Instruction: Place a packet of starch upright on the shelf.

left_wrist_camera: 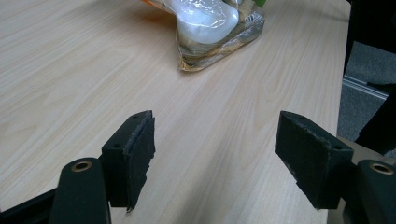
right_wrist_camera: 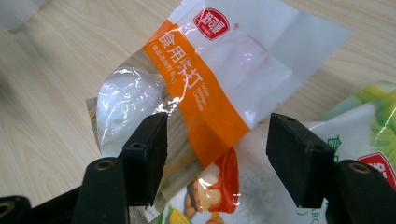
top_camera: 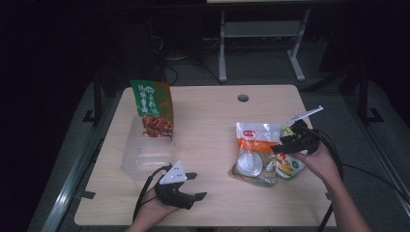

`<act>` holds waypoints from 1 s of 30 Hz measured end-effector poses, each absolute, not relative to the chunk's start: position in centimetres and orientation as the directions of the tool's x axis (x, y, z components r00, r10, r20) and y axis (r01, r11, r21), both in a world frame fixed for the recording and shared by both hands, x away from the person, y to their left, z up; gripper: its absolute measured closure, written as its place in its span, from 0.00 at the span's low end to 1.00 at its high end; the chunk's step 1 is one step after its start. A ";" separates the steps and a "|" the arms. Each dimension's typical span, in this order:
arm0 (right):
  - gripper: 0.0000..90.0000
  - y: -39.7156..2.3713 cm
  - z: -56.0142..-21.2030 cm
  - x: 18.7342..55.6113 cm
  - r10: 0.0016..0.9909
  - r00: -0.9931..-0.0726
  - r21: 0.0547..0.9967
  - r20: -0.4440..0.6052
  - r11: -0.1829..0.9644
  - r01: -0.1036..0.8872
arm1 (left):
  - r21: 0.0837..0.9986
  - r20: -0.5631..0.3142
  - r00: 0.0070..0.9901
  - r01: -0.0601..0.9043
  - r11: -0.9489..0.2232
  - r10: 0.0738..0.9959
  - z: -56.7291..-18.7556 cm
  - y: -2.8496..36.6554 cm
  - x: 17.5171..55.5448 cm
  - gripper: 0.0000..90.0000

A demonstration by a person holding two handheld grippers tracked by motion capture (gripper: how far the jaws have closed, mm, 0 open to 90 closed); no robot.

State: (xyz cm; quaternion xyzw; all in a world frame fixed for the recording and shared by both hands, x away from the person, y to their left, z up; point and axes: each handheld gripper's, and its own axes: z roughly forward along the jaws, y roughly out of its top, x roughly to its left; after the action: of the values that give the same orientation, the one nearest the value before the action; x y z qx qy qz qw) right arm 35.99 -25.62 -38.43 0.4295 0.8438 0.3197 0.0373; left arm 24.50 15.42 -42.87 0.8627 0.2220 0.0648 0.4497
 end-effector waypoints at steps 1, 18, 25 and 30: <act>0.42 -25.6 -38.5 36.0 0.753 -0.622 0.567 0.214 0.423 0.707 | 0.805 -0.086 0.894 0.323 -0.498 0.440 -42.9 15.4 24.5 0.31; 0.49 -25.3 -39.3 36.8 0.749 -0.627 0.553 0.215 0.436 0.710 | 0.805 -0.086 0.896 0.320 -0.500 0.436 -42.9 15.4 24.5 0.31; 0.51 -24.3 -40.1 37.8 0.739 -0.634 0.541 0.228 0.445 0.714 | 0.804 -0.086 0.897 0.320 -0.501 0.434 -42.9 15.4 24.6 0.31; 0.57 -23.8 -40.6 38.1 0.739 -0.636 0.542 0.223 0.448 0.711 | 0.803 -0.090 0.896 0.324 -0.500 0.436 -42.9 15.3 24.6 0.31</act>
State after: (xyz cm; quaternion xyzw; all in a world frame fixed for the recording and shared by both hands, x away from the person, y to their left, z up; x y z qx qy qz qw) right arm 38.08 -23.79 -40.56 0.4260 0.8507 0.3072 0.0227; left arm 24.57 15.32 -42.93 0.8638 0.2200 0.0620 0.4490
